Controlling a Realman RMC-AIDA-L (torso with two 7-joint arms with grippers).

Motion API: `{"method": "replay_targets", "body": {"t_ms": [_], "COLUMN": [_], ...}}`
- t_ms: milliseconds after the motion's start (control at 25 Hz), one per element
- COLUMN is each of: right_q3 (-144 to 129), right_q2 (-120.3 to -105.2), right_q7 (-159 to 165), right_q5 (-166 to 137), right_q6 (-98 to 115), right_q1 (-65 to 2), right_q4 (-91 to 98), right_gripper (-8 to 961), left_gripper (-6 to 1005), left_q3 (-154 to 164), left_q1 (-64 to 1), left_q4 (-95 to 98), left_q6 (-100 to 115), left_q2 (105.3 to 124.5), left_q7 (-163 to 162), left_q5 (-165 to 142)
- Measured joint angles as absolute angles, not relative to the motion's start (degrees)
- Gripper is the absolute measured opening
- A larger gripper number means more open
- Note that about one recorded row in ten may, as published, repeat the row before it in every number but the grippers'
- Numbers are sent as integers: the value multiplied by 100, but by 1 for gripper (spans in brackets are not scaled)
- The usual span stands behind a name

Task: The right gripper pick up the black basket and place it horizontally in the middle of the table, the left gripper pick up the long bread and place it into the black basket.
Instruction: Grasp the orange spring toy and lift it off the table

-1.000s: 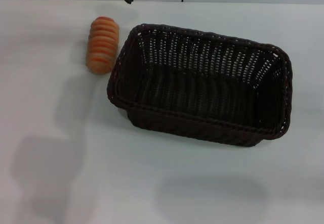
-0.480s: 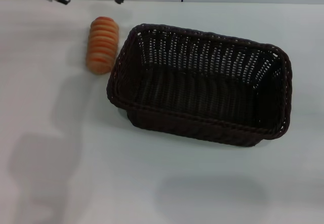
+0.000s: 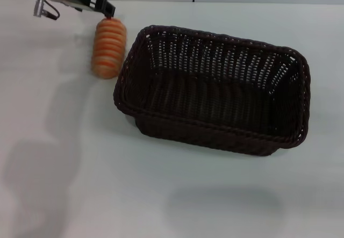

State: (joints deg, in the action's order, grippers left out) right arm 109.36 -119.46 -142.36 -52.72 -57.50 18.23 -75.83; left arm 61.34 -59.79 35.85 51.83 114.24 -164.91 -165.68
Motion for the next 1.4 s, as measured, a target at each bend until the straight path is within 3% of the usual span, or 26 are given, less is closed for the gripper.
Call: {"method": "replay_targets", "body": {"t_ms": [720,1400], "right_q3": [10852,10801], "right_q2": [-11936,-11935], "right_q7": [-14268,-14295], "right_q5": [-5274,-5274], "right_q6": [-5730,-5730], "right_q1": [1557,1281], "right_q4": [-7523,-7410], "right_gripper": [588,589], "left_gripper": [736,757], "left_q3": [6249,6248], "left_q1": [-5936,-5826], "left_q4": [3480,3415], "left_q6": [5332,5342], "left_q2": [11716,11721], "left_q7": [-16479,-16466], "left_q5": [-16567,-16560]}}
